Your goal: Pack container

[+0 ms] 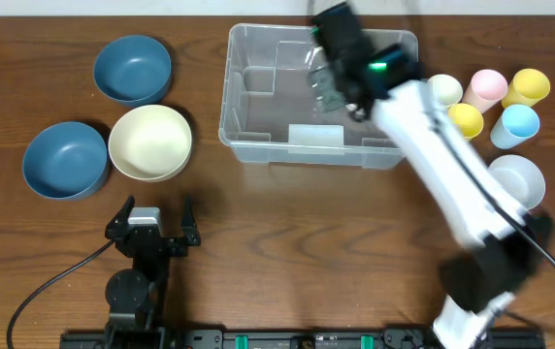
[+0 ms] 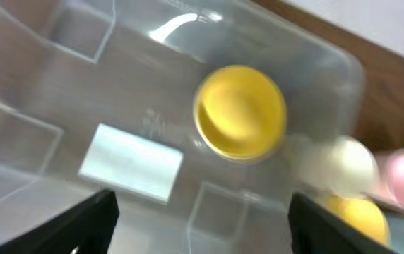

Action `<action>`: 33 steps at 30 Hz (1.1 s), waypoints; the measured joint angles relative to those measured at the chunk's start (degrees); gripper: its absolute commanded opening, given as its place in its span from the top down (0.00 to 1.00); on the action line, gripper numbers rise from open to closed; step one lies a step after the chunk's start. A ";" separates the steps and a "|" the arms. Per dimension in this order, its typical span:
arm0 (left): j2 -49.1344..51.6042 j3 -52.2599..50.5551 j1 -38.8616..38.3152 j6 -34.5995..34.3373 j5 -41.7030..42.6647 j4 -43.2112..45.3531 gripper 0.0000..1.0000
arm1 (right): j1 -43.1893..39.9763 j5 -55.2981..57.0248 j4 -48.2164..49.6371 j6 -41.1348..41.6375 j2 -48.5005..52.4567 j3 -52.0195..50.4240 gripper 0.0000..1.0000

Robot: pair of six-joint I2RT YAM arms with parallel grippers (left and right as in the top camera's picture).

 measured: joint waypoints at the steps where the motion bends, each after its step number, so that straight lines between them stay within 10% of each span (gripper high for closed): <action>1: 0.00 0.00 0.00 0.00 0.00 0.00 0.02 | -1.20 -0.85 -2.29 1.84 -2.64 0.57 0.19; 14: 0.00 0.00 0.00 0.00 0.00 0.00 0.02 | -29.03 -4.07 -26.75 17.14 -12.87 -1.88 0.20; 33: 0.00 0.00 0.00 0.00 0.00 0.00 0.02 | -45.72 -9.03 5.99 18.47 -12.13 -42.97 0.27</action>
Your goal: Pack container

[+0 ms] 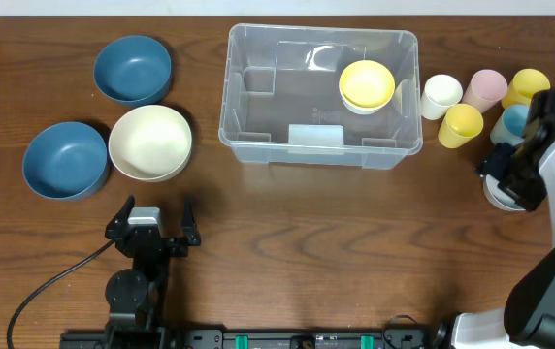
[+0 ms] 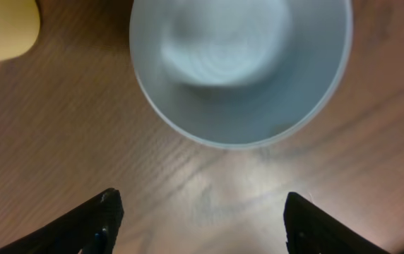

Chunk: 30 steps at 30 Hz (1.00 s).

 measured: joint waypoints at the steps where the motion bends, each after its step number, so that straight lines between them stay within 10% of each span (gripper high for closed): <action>1: -0.02 0.00 0.00 0.00 0.00 0.00 0.02 | 0.00 -0.17 1.57 -0.13 0.00 -1.11 0.27; 11: 0.00 0.00 0.00 0.00 0.00 0.02 0.02 | 0.00 -0.79 18.86 -3.54 0.00 -11.50 0.32; 30: 0.00 0.00 0.00 0.00 -0.02 0.02 0.02 | 0.02 -1.79 31.69 -8.13 0.00 -23.39 0.87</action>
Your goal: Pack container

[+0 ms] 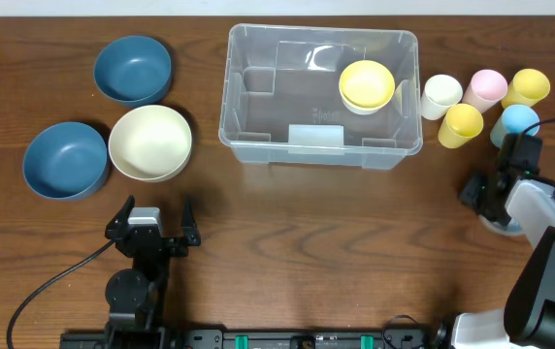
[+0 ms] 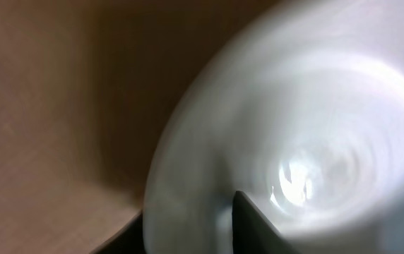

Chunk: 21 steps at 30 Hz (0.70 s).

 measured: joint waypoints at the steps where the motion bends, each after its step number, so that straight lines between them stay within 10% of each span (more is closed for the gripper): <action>1: 0.00 0.00 0.00 0.00 0.02 0.00 0.02 | 0.00 0.13 0.17 -0.13 -0.09 -0.09 0.94; 21: 0.00 0.00 0.00 0.00 0.02 -0.02 0.02 | 4.81 -9.92 -20.65 -2.14 -12.94 12.35 0.99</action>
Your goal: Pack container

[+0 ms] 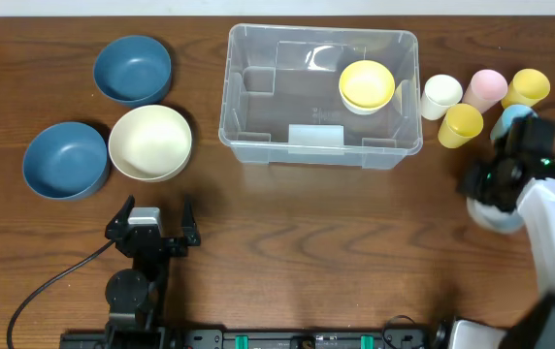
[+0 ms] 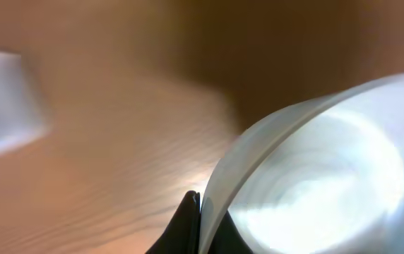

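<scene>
The clear plastic container (image 1: 321,97) stands at the back centre with a yellow bowl (image 1: 367,85) nested on a white one inside its right part. At the right edge my right gripper (image 1: 494,186) is shut on the rim of a pale grey-blue bowl (image 1: 498,217). In the right wrist view the black fingertips (image 2: 188,215) pinch that rim, one inside and one outside, and the bowl (image 2: 315,176) fills the lower right, tilted. My left gripper (image 1: 152,225) rests open at the front left, holding nothing.
Two blue bowls (image 1: 132,68) (image 1: 64,160) and a cream bowl (image 1: 149,142) sit left of the container. To its right stand a white cup (image 1: 441,95), pink cup (image 1: 488,87), two yellow cups (image 1: 528,85) (image 1: 462,124) and a blue cup (image 1: 510,118), close behind my right gripper.
My right gripper, which had one finger down inside the pale bowl, is now shut on its rim. The bowl is tilted, with the table farther off beneath it. The left arm is unchanged.
First my right gripper was open over the container, with the yellow bowl lying inside. Then it hung open above the pale bowl at the right. Then it was down at that bowl's rim, and now it grips the rim.
</scene>
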Action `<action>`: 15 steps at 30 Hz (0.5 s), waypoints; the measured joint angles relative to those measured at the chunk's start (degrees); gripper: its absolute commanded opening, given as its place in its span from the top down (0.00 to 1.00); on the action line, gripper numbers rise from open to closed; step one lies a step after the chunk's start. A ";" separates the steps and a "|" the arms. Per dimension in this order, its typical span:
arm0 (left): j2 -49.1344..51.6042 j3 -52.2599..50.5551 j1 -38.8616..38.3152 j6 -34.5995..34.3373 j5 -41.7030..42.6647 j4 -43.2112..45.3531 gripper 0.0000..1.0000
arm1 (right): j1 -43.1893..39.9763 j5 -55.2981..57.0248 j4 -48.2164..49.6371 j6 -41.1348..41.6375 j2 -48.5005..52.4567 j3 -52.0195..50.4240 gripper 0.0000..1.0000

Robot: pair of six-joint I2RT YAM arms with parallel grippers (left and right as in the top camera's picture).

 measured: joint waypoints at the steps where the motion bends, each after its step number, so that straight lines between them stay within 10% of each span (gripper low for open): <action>1: -0.02 0.00 0.00 0.00 0.00 0.02 0.02 | 1.40 -0.68 -1.29 -0.57 -1.95 2.54 0.99; 15: -0.02 0.00 0.00 0.00 -0.02 0.00 0.02 | 34.71 11.43 -0.48 -6.86 -5.20 29.40 0.99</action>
